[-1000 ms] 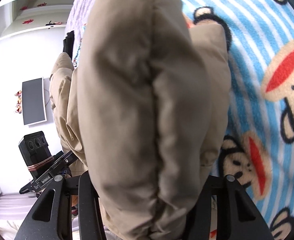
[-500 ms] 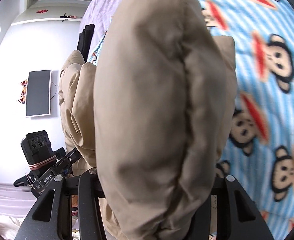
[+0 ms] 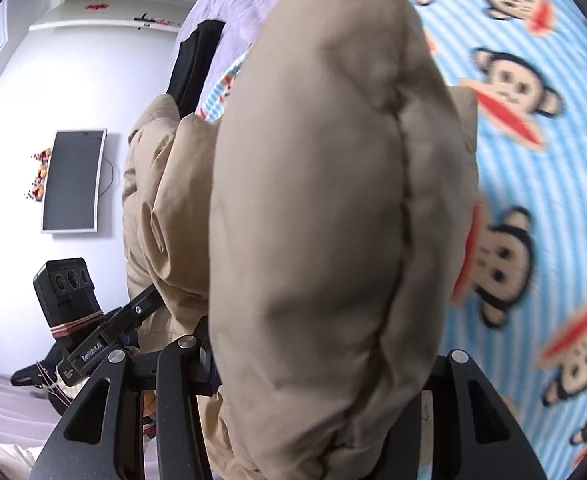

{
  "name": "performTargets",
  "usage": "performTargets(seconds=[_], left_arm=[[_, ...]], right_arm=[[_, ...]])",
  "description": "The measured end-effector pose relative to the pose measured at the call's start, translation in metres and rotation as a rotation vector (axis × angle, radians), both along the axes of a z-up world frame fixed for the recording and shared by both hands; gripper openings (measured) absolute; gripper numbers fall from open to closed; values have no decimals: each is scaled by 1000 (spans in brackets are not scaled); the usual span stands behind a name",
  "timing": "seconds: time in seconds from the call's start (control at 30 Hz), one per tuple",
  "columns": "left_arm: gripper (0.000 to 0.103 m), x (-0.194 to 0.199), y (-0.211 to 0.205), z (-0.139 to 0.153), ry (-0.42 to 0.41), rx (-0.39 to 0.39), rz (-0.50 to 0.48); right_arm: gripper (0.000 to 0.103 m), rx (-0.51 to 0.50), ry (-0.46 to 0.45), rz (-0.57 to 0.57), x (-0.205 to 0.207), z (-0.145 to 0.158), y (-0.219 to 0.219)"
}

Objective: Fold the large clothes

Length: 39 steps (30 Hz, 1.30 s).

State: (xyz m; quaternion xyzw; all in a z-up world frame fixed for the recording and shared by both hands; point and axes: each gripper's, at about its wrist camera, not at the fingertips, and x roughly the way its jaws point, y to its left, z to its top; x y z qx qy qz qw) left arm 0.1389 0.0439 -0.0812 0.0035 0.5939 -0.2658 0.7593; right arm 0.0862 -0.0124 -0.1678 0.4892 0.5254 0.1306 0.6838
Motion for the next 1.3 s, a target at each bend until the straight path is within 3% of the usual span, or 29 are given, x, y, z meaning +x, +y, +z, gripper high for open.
performTargets(seconds=[0.23,0.37,0.53,0.7,0.87,0.93,1.03,1.13,1.23,1.3], left_arm=[[77,24,14,-33,-8,43,74],[80,22,10,-42,-21,64,87],[83,16,4,-46,-27,81,98],[83,14,4,-44,-23,93,96],[83,12,2,-42,-24,103,104],[83,11,1,-42,-30,109,101],[83,10,0,-41,-34,113,100],[83,10,0,-41,-33,114,99],[83,12,1,-36,-29,137,100],[83,13,6,-21,-82,149,112]], right_arm=[[51,-47,6,72,62,-21,33],[51,-67,27,83,67,-28,37],[54,-101,76,53,57,-36,-6],[53,-182,87,54,41,-21,-17],[53,-364,66,10,25,30,-9],[53,-389,33,-26,28,50,-10],[53,-352,-21,-48,20,63,-23],[53,-275,-56,-8,41,69,-1],[53,-256,-46,16,48,61,19],[54,-228,-18,-11,57,52,24]])
